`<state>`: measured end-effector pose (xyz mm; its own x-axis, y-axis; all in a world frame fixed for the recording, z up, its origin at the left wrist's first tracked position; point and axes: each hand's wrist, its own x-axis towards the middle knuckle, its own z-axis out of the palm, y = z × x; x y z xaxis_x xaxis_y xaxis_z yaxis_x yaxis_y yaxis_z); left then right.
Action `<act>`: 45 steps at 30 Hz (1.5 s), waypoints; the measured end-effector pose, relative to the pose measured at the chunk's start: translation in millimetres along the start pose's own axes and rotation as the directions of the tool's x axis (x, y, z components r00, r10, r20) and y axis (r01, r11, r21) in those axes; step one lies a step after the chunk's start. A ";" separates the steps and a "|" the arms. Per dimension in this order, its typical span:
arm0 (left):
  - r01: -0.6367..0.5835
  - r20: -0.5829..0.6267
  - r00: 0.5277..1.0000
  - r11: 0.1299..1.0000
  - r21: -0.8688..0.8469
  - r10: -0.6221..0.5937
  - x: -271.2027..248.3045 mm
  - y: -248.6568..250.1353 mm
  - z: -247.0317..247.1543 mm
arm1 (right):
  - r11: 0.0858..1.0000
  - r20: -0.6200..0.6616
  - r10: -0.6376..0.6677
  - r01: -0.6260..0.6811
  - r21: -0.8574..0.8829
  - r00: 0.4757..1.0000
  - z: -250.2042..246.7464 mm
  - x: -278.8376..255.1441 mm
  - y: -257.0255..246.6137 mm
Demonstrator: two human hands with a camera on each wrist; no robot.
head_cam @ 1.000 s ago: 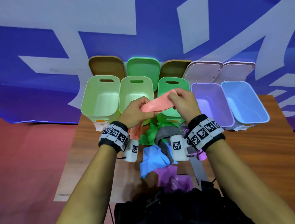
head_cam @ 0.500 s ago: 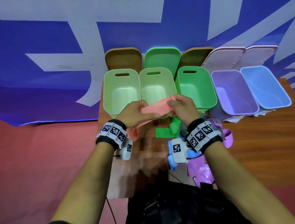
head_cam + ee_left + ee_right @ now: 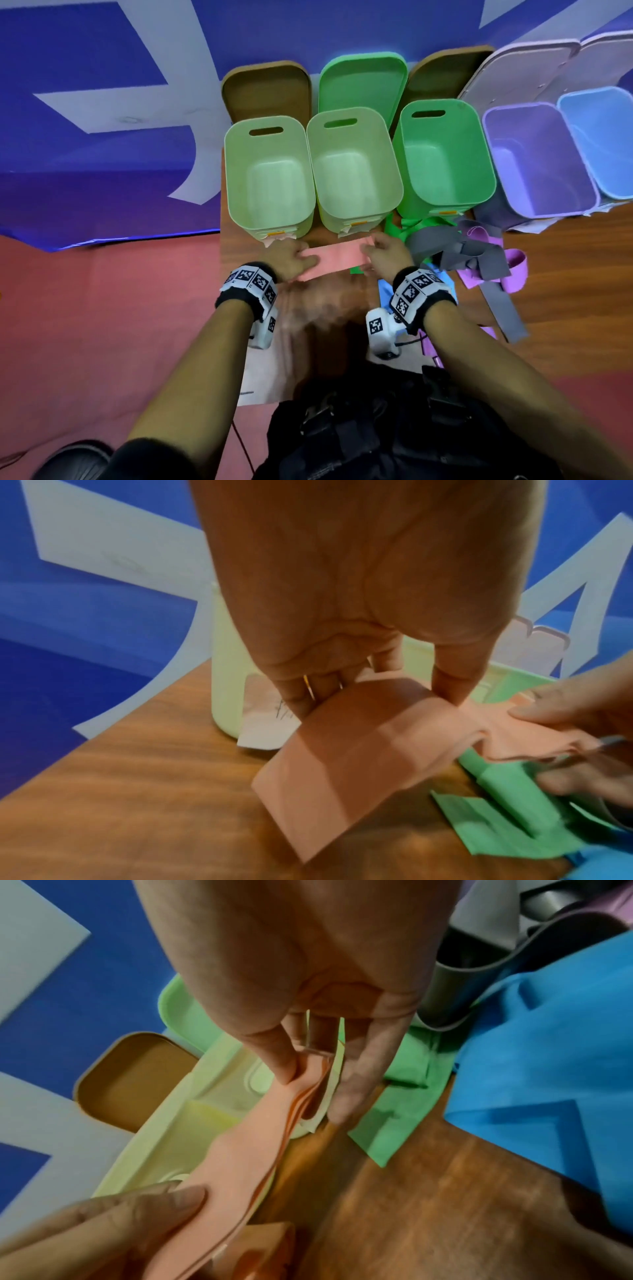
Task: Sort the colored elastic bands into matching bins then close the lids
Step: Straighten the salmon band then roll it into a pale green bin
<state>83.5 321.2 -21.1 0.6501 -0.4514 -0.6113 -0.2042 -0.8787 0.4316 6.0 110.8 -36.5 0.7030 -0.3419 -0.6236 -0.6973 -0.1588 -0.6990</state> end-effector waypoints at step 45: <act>-0.024 -0.022 0.999 0.998 0.053 0.025 33.9 -45.6 24.8 | 0.928 -0.029 0.024 -0.033 -0.371 0.999 44.2 29.4 23.5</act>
<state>96.7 342.2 -77.9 0.6609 -0.4695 -0.5854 -0.2583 -0.8748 0.4099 16.5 137.9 -86.7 0.6814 -0.3727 -0.6299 -0.7225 -0.4798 -0.4978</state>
